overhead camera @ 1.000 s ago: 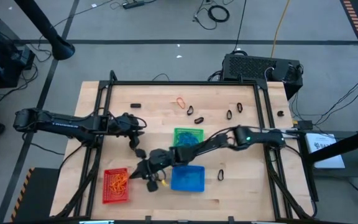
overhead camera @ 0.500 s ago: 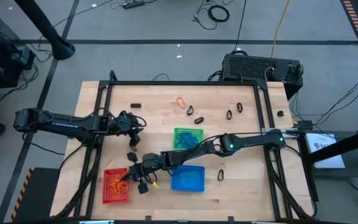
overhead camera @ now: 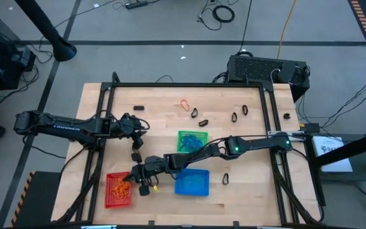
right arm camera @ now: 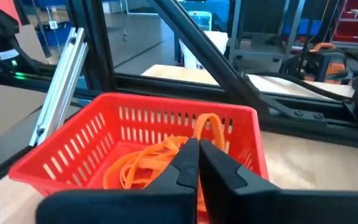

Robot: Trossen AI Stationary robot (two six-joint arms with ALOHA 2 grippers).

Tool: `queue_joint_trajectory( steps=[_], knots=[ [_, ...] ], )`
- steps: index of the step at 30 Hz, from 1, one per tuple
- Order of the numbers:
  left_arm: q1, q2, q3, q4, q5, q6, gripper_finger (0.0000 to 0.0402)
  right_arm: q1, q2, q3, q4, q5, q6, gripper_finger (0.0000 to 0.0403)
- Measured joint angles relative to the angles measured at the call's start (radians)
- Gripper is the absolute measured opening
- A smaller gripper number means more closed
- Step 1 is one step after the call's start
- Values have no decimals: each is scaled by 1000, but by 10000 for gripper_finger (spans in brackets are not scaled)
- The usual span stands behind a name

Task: Sort rubber bands into baskets
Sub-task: Put the orange rubberband into the red bin

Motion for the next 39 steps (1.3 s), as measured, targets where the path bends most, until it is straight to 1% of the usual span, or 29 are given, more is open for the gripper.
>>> queue_joint_trajectory(
  steps=[3, 7, 10, 13, 15, 17, 22, 25, 27, 29, 32, 34, 36, 39],
  knots=[
    [0, 0, 0, 0, 0, 18, 121, 0, 0, 0, 1, 0, -9, 18],
    [0, 0, 0, 0, 0, 19, 121, 0, -1, 0, -24, -1, -28, 48],
    [0, 0, 0, 0, 0, 19, 121, -5, -16, 0, -79, -3, -27, 77],
    [0, 0, 0, -1, 0, 21, 121, -15, -54, 0, -172, -8, -39, 103],
    [0, 0, 0, -1, 0, 17, 121, -22, -93, 0, -269, -9, -71, 115],
    [9, -7, 0, 17, 0, -5, 121, -32, -146, 0, -409, -48, -79, 122],
    [45, -55, 0, 82, -7, 6, 121, -79, -279, 0, -791, -258, -93, 123],
    [63, -62, 0, 117, -24, 21, 121, -101, -354, 0, -1058, -315, -153, 121],
    [70, -62, 0, 121, -27, 23, 121, -105, -404, 0, -1246, -315, -220, 121],
    [72, -62, 0, 123, -27, 32, 121, -118, -452, 0, -1396, -318, -264, 120],
    [70, -62, 0, 119, -25, 52, 121, -166, -506, 0, -1537, -306, -317, 120],
    [63, -56, 0, 135, 0, 52, 121, -209, -522, 0, -1591, -258, -337, 120],
    [50, -51, 0, 148, 32, 50, 121, -264, -523, 0, -1607, -215, -345, 120],
    [23, -39, 0, 169, 51, 44, 121, -368, -517, -1, -1644, -194, -337, 120]
  ],
)
